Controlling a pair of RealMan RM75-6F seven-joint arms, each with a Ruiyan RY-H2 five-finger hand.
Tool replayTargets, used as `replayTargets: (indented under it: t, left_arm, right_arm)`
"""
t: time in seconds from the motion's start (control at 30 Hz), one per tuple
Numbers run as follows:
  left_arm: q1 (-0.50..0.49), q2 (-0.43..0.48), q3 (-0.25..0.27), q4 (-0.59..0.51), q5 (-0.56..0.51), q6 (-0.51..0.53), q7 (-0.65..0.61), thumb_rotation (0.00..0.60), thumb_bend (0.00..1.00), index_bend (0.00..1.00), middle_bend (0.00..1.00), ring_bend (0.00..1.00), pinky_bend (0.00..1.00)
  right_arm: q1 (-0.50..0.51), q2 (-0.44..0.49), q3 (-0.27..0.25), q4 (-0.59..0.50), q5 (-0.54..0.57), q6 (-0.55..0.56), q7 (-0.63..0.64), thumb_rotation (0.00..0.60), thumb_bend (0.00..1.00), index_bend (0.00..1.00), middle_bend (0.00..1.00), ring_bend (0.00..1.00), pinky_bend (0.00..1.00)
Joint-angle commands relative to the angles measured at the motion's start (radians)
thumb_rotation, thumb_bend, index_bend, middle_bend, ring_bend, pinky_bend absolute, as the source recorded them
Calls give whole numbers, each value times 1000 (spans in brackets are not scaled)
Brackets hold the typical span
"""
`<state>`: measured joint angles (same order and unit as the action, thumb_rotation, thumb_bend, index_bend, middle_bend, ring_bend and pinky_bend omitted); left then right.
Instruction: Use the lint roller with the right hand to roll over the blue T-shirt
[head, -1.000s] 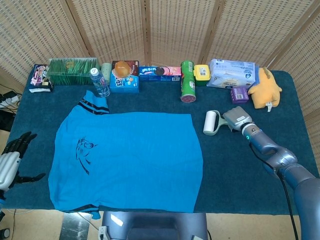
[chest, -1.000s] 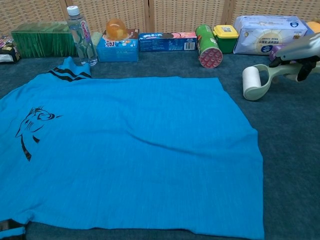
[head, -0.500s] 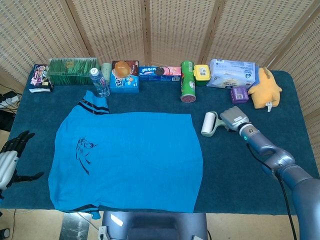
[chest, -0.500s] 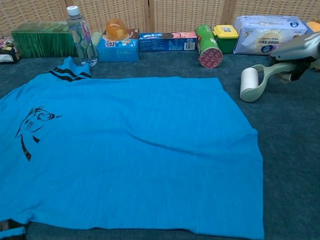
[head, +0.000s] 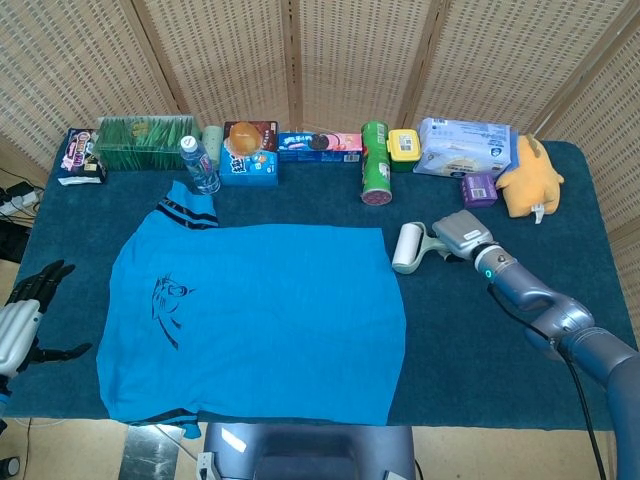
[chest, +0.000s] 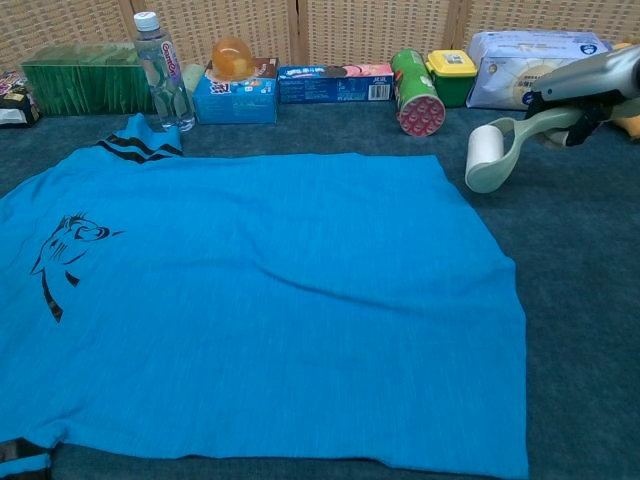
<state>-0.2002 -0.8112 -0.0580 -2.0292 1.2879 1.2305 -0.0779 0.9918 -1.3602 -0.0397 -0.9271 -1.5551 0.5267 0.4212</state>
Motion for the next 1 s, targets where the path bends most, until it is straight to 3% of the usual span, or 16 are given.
replayTargets:
  t: [0.03,0.3,0.5,1.0]
  left_arm:
    - [0,-6,1,2,7,1,-6,600,88,0,0,0,17]
    - [12,-23,9,13,35,17,-30,600,88,0,0,0,18]
    - [21,-32,16,22,62,30,-51,600,87,0,0,0,18]
    - [44,-31,31,63,100,51,-111,600,87,0,0,0,18]
  right_arm:
    - [27,71,21,-100,4,-2,18,600,1000,876,879,841,1000]
    - [92,166,30,-292,-5,-71,-40,600,1000,876,879,841,1000]
    - [151,187,39,-392,1,-151,-98,600,1000,881,878,842,1000]
    - [195,129,48,-373,159,-255,-334,600,1000,886,878,847,1000]
